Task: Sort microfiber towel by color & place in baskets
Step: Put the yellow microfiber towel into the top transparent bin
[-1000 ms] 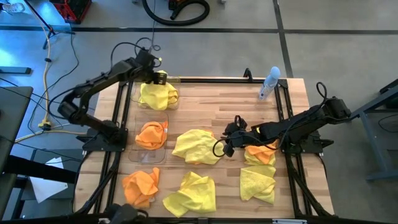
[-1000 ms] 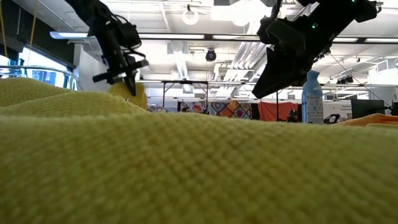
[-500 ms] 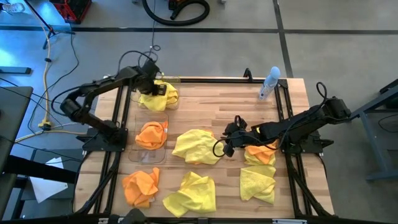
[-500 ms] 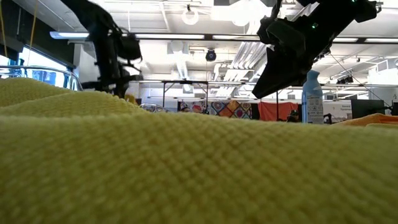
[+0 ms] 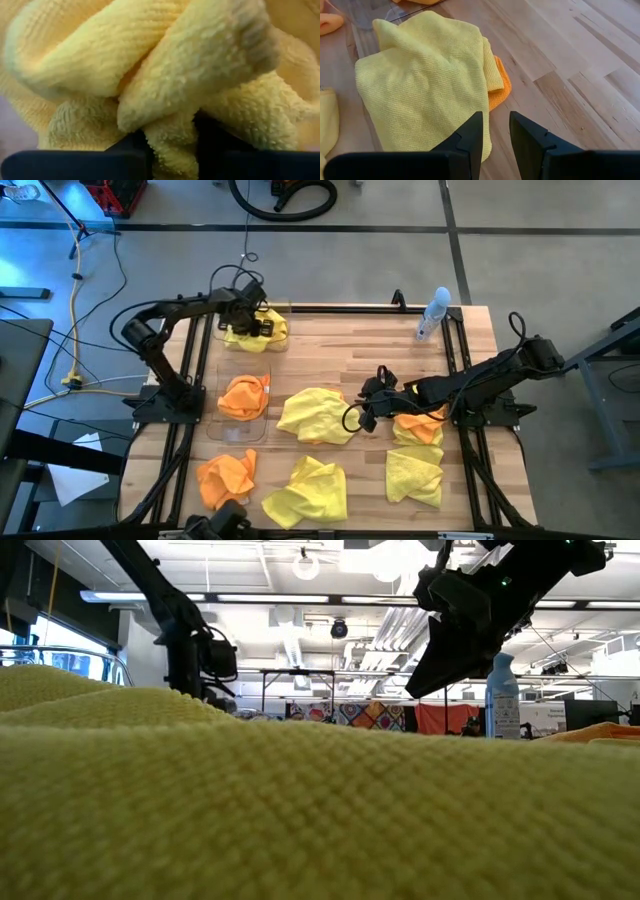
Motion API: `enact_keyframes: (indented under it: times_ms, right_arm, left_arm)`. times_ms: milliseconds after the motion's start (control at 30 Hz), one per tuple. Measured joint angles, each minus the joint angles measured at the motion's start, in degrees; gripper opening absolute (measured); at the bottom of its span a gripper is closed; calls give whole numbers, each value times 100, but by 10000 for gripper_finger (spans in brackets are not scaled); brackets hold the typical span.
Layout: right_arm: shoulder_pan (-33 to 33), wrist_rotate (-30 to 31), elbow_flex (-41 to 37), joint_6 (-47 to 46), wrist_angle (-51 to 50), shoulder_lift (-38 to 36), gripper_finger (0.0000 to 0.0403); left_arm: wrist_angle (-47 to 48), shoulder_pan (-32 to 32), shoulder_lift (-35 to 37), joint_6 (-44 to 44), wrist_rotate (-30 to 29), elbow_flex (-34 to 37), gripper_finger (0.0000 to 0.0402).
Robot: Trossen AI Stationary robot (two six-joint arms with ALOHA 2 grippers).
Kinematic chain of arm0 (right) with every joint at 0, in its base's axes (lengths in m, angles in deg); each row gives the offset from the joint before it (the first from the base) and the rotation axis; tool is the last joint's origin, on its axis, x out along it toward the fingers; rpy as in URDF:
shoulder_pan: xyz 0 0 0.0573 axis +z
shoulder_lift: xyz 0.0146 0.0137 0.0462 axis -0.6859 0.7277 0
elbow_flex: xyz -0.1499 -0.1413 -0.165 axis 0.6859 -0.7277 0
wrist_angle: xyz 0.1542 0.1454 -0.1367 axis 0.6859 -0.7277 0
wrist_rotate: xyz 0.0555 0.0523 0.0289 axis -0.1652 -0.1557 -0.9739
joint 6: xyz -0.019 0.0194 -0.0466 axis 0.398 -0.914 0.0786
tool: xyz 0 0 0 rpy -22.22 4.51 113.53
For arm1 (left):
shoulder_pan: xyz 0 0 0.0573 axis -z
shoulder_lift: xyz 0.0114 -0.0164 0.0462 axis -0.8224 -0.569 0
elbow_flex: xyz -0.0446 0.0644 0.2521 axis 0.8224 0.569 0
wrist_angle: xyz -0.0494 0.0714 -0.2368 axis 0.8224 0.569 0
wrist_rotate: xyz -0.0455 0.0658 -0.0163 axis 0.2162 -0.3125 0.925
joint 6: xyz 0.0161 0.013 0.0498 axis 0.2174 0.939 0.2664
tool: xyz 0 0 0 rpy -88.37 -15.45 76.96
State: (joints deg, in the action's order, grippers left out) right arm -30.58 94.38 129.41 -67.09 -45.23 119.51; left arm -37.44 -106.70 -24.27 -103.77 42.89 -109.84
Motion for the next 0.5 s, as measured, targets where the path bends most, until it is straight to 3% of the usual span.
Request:
enact_keyframes:
  times_ms: [333,500]
  right_arm:
    - [0,0,0,0,2,0,89]
    - [0,0,0,0,2,0,89]
  left_arm:
    - [383,54,1445,-149,33,-125,89]
    - [367,55,2131,-247,-422,-125,89]
